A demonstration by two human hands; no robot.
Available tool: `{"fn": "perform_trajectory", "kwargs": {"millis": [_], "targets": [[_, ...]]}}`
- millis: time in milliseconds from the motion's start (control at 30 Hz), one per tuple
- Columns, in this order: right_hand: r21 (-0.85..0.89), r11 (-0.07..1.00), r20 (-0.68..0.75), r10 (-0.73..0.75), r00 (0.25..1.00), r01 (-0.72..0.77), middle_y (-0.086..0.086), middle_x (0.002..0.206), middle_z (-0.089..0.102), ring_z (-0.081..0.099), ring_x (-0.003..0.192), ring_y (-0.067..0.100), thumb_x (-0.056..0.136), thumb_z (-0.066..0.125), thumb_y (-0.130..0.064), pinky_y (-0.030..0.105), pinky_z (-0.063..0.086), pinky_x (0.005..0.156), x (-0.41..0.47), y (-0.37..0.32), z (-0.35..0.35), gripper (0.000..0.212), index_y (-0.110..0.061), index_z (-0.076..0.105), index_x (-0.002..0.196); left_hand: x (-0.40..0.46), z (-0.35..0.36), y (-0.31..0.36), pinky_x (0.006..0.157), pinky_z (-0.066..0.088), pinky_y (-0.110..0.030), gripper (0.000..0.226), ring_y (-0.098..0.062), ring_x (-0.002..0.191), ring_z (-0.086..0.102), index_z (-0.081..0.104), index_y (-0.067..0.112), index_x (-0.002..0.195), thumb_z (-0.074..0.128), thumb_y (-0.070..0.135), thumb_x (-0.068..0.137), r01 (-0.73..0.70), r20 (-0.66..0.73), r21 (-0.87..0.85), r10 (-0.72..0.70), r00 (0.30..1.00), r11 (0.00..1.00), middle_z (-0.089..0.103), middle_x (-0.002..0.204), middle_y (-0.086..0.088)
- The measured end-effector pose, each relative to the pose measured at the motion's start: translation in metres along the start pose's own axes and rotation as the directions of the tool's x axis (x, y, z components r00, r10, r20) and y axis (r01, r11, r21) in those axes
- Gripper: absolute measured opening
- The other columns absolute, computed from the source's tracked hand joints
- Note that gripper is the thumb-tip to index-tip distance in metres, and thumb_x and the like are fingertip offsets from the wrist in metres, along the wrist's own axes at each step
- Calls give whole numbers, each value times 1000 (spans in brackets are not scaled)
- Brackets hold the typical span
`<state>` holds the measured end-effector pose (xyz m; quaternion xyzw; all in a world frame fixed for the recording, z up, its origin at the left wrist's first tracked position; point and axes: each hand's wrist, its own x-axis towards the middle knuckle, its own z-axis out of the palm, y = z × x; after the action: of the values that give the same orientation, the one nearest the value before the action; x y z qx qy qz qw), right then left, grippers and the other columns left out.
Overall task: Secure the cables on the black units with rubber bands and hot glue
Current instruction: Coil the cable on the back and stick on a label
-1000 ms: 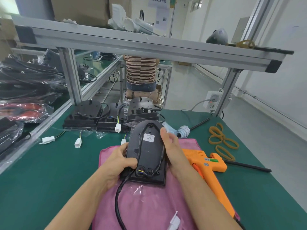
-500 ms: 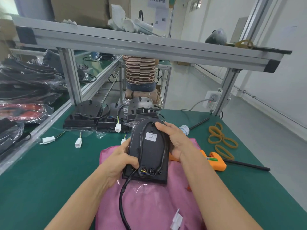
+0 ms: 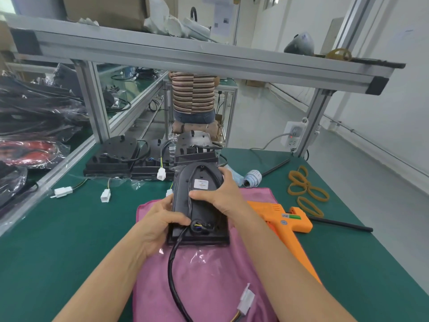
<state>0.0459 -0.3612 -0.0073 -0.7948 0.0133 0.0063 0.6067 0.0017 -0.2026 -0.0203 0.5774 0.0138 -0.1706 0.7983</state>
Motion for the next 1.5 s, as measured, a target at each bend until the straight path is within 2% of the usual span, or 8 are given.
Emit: {"fn": "perform_trajectory", "kwargs": {"millis": [133,233,300,500,800,967,1167,1500], "targets": [[-358,930,-55,-109,993,83,-1,135,44,43,127,16,67,84,-34,34,38,106,-25,-12,-6,88,-22,37,140,3,-3,-2,50,56,-29,32,-25,55,67,64,-3,96,52,-21,73,53,-114,-11,-54,992,999,70,72,-17],[-564,795,-2,-274,962,225,-20,82,54,52,82,2,74,70,-44,27,42,73,-77,-23,-19,27,-31,65,97,7,-3,-3,47,55,-27,21,-22,49,64,64,1,80,54,-17,75,51,-192,0,-50,980,999,68,63,-13],[-643,727,192,-153,969,242,-15,61,54,48,62,4,68,57,-63,27,38,58,-120,-26,-12,41,-25,66,80,9,-2,-2,44,54,-27,21,-21,44,62,60,3,72,54,-17,76,64,-223,11,-60,973,998,66,57,-11],[-844,477,405,268,874,245,11,126,58,54,118,29,92,57,-35,32,39,90,-162,-8,16,34,-18,61,121,7,1,-1,49,54,-31,20,-23,44,60,53,6,72,57,-14,76,91,-271,25,-81,959,996,62,55,-11],[-937,290,190,-42,981,194,5,114,63,57,108,29,98,40,-25,34,32,69,-165,-27,-28,21,-24,49,117,-12,-17,14,54,53,-31,4,-27,60,57,56,6,83,54,4,80,116,-238,-28,-119,964,993,58,78,-16],[-731,624,56,-348,936,276,1,81,67,57,80,20,89,55,-19,37,45,75,-135,-38,-58,13,-21,67,94,-27,-11,12,56,50,-30,20,-24,55,54,51,9,72,64,6,57,75,-168,-18,-77,983,997,53,71,-14],[-404,878,2,-279,960,256,-3,70,66,61,64,11,75,76,-12,28,51,74,-99,-36,-58,33,-16,71,107,-30,3,-2,48,52,-24,21,-21,53,61,60,5,84,61,1,63,13,-102,-19,-14,995,1000,64,70,-14],[-148,964,-115,-240,964,223,4,84,65,56,63,3,74,72,4,17,48,66,-79,15,-26,53,-24,53,115,-29,-1,-20,46,53,-26,34,-23,52,61,66,5,83,61,5,49,104,-144,24,-100,985,994,67,71,-17]]}}
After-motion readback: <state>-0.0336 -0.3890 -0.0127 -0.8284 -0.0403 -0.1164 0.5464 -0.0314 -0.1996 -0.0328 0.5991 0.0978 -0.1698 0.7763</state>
